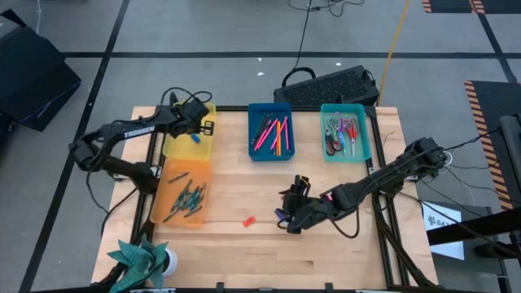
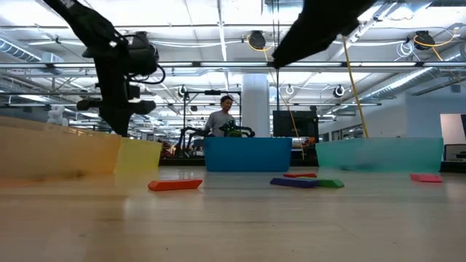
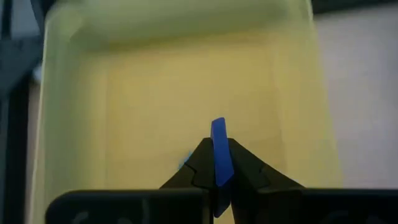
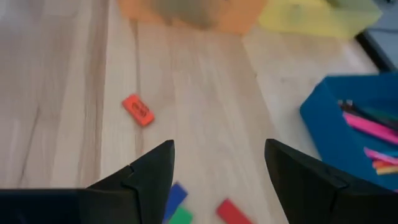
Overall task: Sort crayons/erasers/pens/pencils in bins
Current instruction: Put the top purple eraser into the yellow bin, then put the red eraser into the yellow bin
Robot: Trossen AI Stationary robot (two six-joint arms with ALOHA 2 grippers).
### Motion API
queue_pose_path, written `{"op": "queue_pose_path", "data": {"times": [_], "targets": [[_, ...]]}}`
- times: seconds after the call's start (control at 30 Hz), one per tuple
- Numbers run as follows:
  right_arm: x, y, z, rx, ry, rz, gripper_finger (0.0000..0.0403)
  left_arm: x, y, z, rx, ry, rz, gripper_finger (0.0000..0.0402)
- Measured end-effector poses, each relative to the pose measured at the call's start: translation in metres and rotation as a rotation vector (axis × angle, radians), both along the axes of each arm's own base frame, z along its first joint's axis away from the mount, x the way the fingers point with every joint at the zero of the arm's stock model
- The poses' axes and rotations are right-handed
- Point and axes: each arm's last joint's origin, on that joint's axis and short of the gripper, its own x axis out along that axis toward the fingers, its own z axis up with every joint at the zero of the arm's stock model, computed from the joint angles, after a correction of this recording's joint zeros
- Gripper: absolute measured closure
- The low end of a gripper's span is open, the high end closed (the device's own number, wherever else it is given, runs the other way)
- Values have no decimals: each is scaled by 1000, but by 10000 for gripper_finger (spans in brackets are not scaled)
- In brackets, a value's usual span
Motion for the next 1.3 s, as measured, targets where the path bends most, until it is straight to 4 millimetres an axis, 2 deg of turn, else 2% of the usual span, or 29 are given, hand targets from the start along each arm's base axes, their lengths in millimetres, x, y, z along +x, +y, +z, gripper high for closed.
{"op": "queue_pose_path", "data": {"times": [0.17,0.33,0.63,0.73,0.87,1.0,1.07,1.17,1.3], "targets": [[-11,8,-8,42,43,-35,162,8,20,-14,72,6,25,376],[-19,17,-15,106,40,-64,163,11,34,-32,97,14,120,358],[-26,26,-17,157,43,-86,163,29,43,-61,103,-11,131,374],[-28,25,-19,183,80,-94,163,28,44,-68,35,-35,108,353],[-29,21,-22,223,128,-116,159,26,43,-70,-49,-42,36,299],[-28,15,-23,189,163,-86,153,17,38,-61,-110,-27,6,238],[-27,15,-23,145,175,-42,152,13,33,-50,-108,-21,-26,211],[-26,15,-25,96,194,1,153,7,23,-25,-57,-10,-93,182],[-21,18,-38,72,242,41,155,-5,3,17,60,-48,-134,167]]}}
